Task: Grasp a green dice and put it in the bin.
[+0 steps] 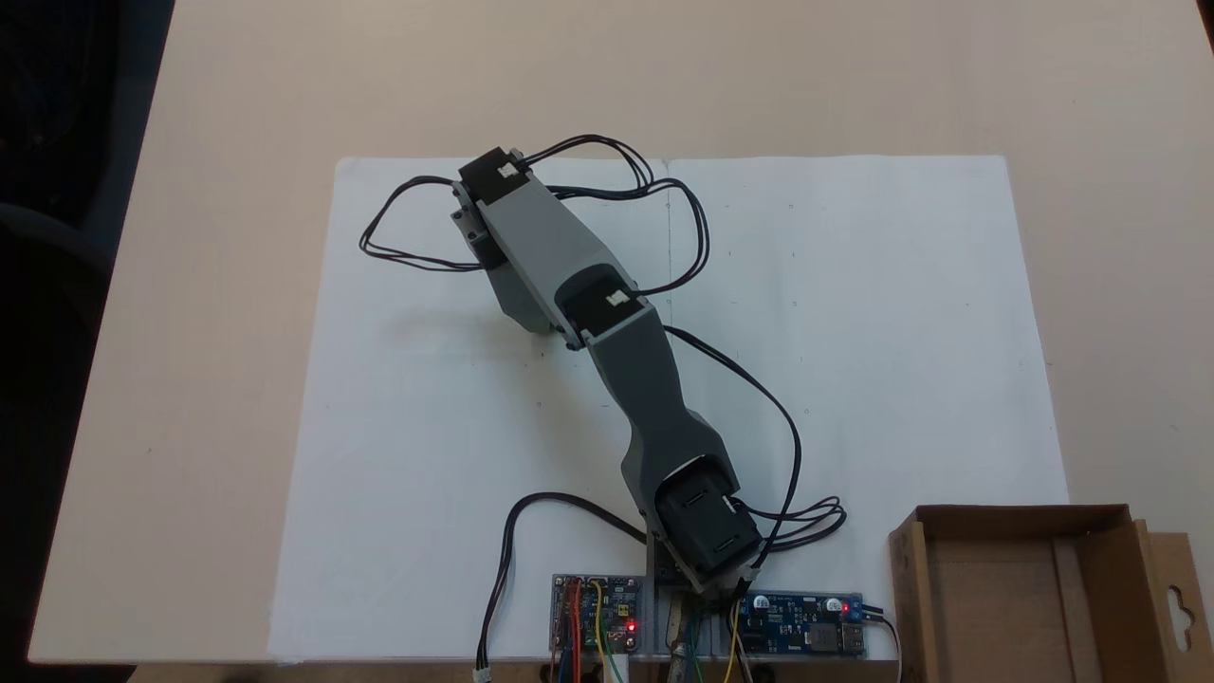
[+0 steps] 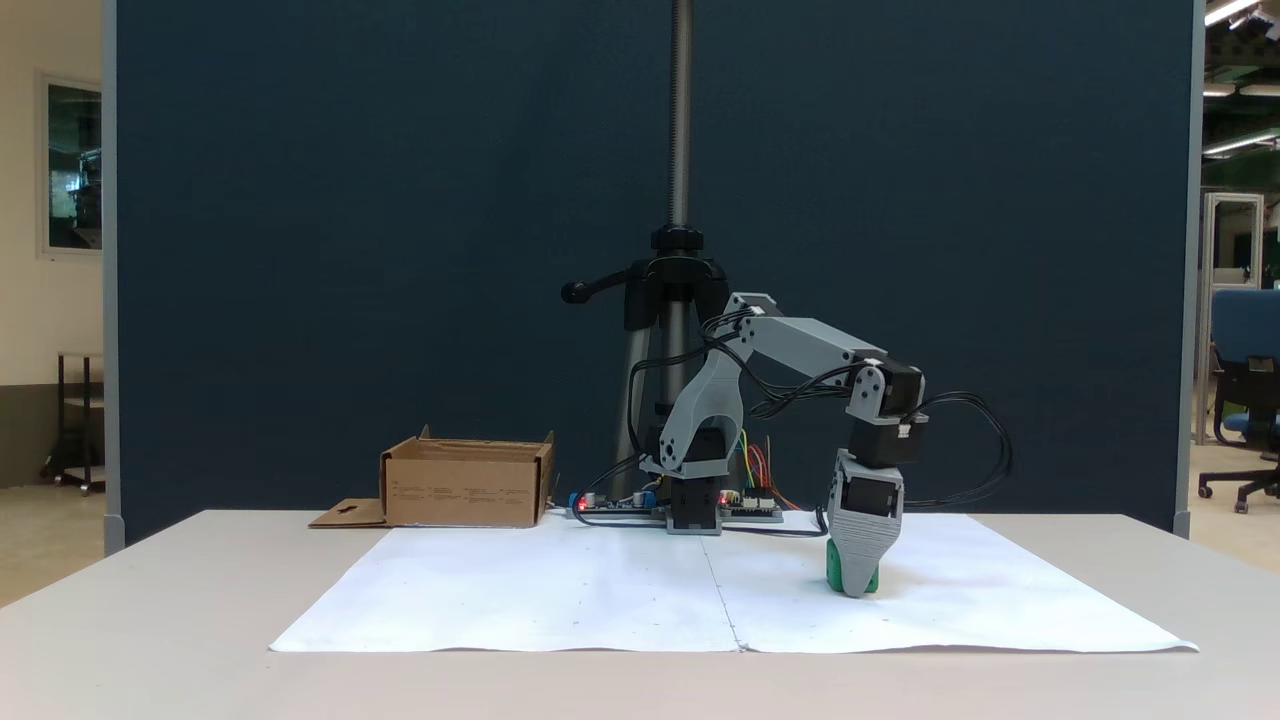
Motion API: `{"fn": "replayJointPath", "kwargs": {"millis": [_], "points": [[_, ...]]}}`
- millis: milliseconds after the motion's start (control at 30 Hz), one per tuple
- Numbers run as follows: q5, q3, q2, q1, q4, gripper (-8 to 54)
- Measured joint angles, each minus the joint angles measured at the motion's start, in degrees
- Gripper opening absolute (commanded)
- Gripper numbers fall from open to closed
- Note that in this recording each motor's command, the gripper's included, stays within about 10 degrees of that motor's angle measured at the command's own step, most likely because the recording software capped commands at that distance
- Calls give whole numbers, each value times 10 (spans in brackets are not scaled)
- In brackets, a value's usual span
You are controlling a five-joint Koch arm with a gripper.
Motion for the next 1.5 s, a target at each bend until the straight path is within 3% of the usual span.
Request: {"fn": "replayJointPath", "kwargs": {"millis": [100,267,700,867,1300,1500], "points": [[0,0,0,1,1,284],[0,0,0,1,0,117],[-1,3,4,8,0,118],[-5,4,56,83,0,118],[-171,4,242,382,-15,118],[-242,4,279,515,-23,118]]}}
